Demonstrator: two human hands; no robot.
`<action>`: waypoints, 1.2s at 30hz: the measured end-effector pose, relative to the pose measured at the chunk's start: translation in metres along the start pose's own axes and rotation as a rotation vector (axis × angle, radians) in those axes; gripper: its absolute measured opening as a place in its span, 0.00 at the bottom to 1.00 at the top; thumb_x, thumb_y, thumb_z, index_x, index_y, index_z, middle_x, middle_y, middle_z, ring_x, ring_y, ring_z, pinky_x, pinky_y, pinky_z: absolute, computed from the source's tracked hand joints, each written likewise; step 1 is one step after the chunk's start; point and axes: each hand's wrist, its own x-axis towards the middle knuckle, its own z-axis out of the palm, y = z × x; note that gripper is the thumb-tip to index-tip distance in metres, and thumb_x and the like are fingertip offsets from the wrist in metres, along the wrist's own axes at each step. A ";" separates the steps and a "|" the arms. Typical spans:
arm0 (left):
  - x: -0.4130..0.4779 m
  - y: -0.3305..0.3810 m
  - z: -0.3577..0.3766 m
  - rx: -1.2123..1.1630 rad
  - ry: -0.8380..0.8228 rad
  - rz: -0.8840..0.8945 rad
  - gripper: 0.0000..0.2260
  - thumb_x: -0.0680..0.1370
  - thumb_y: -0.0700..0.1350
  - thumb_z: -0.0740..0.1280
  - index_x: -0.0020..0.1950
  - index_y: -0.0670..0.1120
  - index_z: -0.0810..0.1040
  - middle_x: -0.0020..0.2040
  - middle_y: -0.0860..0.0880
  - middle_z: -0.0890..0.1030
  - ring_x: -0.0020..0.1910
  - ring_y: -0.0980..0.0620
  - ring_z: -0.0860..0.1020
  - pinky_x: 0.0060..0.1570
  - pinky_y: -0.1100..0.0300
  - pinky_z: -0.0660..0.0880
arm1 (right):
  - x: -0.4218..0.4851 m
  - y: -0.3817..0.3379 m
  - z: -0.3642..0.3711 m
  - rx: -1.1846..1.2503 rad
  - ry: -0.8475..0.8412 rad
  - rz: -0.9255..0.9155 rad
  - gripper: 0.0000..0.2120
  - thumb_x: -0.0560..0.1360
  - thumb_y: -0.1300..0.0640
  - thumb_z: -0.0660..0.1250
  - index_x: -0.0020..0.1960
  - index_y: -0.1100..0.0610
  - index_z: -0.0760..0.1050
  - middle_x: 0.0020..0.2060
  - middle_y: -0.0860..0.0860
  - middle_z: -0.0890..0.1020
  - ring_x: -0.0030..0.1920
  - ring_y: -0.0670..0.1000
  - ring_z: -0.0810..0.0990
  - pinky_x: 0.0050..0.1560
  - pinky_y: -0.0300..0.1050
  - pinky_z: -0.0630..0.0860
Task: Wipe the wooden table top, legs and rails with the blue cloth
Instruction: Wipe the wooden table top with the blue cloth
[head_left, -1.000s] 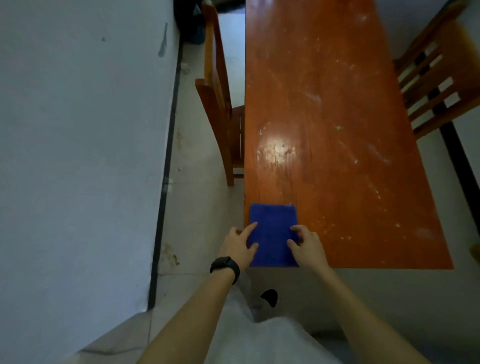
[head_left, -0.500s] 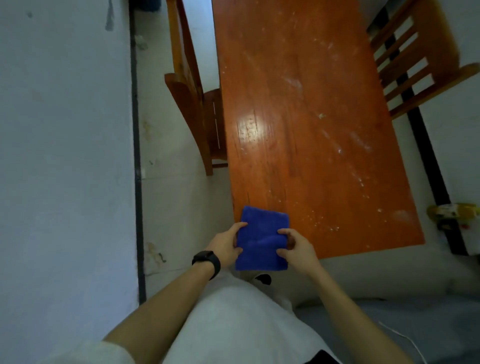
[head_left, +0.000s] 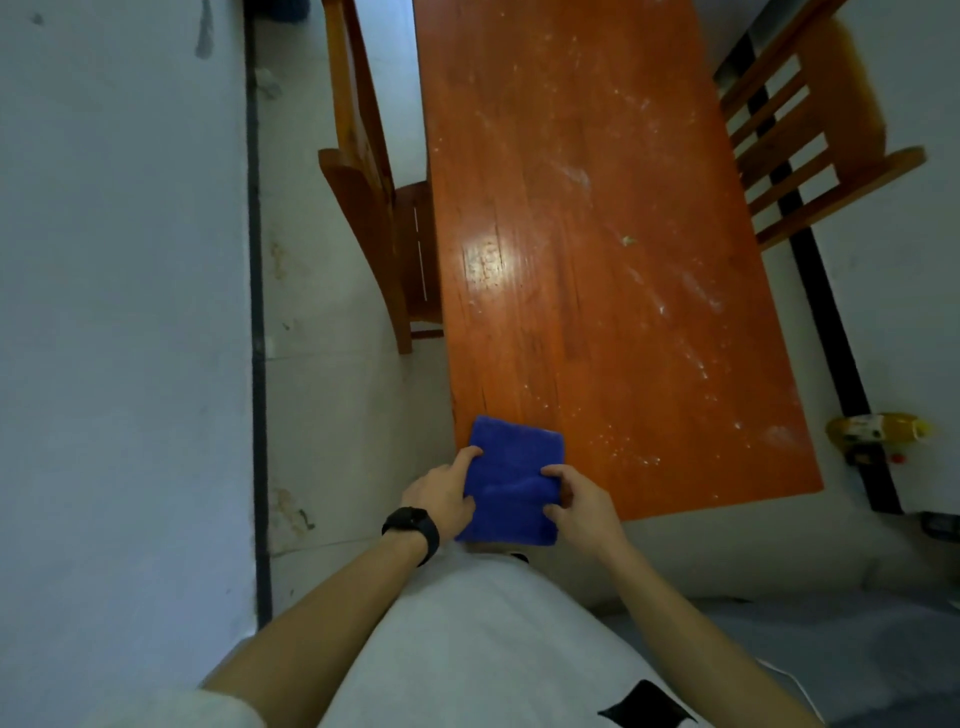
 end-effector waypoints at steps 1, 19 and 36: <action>-0.001 0.000 -0.001 -0.035 -0.009 -0.007 0.28 0.77 0.48 0.64 0.73 0.60 0.55 0.53 0.49 0.79 0.45 0.50 0.79 0.48 0.51 0.80 | 0.000 0.000 0.000 0.010 0.001 -0.001 0.23 0.74 0.62 0.68 0.64 0.46 0.70 0.59 0.47 0.77 0.53 0.46 0.78 0.49 0.38 0.77; -0.016 0.052 -0.075 -0.443 0.204 0.202 0.06 0.76 0.48 0.68 0.51 0.51 0.76 0.64 0.57 0.72 0.62 0.54 0.71 0.57 0.57 0.70 | -0.013 -0.022 -0.078 0.044 0.183 -0.218 0.12 0.76 0.49 0.69 0.59 0.46 0.75 0.53 0.41 0.73 0.52 0.38 0.73 0.51 0.35 0.71; 0.037 0.171 -0.017 -0.574 -0.233 0.052 0.28 0.71 0.49 0.78 0.66 0.55 0.69 0.60 0.52 0.77 0.55 0.52 0.80 0.51 0.54 0.82 | -0.019 0.081 -0.138 0.703 0.149 -0.020 0.12 0.77 0.47 0.68 0.60 0.47 0.73 0.57 0.48 0.80 0.54 0.47 0.81 0.49 0.52 0.83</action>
